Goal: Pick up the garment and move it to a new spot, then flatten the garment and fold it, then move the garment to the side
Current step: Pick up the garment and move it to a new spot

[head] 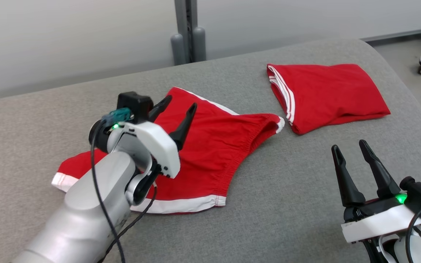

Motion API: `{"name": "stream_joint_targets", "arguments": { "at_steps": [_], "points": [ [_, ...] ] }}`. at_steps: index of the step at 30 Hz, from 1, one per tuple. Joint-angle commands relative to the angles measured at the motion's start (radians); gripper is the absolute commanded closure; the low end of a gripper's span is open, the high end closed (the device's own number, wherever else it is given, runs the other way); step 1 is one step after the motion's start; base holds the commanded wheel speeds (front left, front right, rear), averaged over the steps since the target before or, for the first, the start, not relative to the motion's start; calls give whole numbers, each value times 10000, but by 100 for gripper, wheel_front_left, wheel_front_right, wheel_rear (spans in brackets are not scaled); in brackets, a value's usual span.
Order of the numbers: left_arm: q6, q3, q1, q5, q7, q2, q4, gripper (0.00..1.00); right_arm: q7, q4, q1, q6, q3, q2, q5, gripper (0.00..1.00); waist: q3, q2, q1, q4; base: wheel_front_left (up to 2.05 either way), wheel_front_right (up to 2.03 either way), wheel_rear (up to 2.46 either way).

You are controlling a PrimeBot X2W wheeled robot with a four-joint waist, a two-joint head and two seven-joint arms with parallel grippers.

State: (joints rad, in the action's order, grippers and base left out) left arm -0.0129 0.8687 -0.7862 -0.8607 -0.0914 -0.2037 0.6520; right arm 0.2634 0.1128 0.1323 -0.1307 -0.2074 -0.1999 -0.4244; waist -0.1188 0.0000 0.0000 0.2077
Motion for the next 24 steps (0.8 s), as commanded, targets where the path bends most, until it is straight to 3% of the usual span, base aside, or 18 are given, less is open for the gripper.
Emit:
{"name": "stream_joint_targets", "arguments": {
  "at_steps": [1, 9, 13, 17, 24],
  "points": [
    [201, -106, 238, 110, -245, -264, -215, 0, 9, -31, -135, -4, 5, -125, 34, 0, 281, 0, 0, -352, 0, 0, 0],
    [1742, -952, 2198, 312, -1503, -1786, -2435, 0, 11, -94, -522, -4, -158, -189, 135, 0, 658, 0, 0, -841, 0, 0, 0],
    [2528, -1581, 3545, 498, -1701, -2284, -3984, 0, 9, -253, -607, -4, -249, -103, -186, 0, 704, 0, 0, -974, 0, 0, 0],
    [3031, -2449, 4833, 893, -1739, -2450, -5341, 0, 11, -344, -678, -4, -350, -106, -157, 0, 674, 0, 0, -1130, 0, 0, 0],
    [3262, -3864, 6753, 2579, -1739, -2068, -6883, 0, 11, -573, -1058, -4, -132, 38, 114, 0, 702, 0, 0, -1321, 0, 0, 0]
  ]
}}
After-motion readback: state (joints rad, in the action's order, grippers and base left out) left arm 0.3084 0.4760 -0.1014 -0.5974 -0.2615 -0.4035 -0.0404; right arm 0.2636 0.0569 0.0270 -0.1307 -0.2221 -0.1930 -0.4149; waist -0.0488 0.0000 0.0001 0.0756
